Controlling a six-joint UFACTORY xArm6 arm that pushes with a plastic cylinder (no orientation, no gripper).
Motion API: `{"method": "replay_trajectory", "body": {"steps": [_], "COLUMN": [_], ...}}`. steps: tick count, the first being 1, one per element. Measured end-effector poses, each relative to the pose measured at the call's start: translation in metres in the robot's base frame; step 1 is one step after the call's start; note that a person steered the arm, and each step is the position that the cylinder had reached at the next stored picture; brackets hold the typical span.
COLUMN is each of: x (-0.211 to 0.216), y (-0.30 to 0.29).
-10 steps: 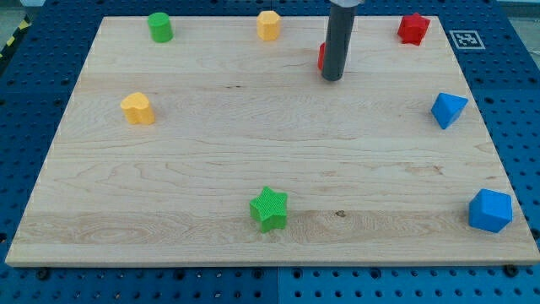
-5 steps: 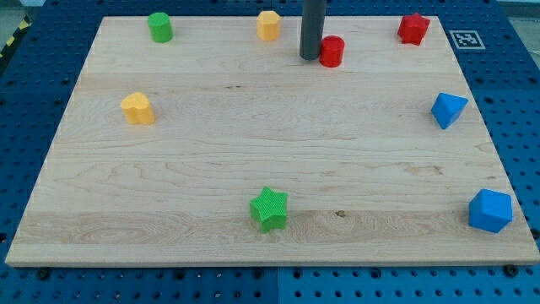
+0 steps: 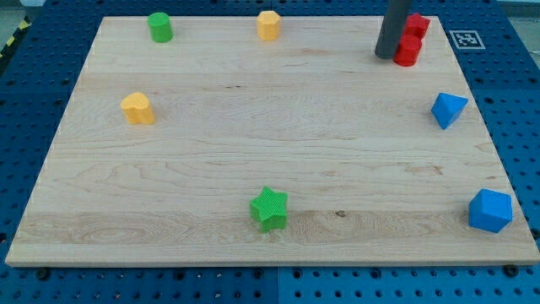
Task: Push the red circle into the red star
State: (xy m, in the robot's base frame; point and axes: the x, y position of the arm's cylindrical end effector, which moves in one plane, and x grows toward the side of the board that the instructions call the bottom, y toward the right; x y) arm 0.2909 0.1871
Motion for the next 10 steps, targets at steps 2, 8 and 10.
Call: {"method": "replay_trajectory", "body": {"steps": [2, 8, 10], "x": [0.026, 0.01, 0.072], "y": [0.028, 0.052, -0.007]}}
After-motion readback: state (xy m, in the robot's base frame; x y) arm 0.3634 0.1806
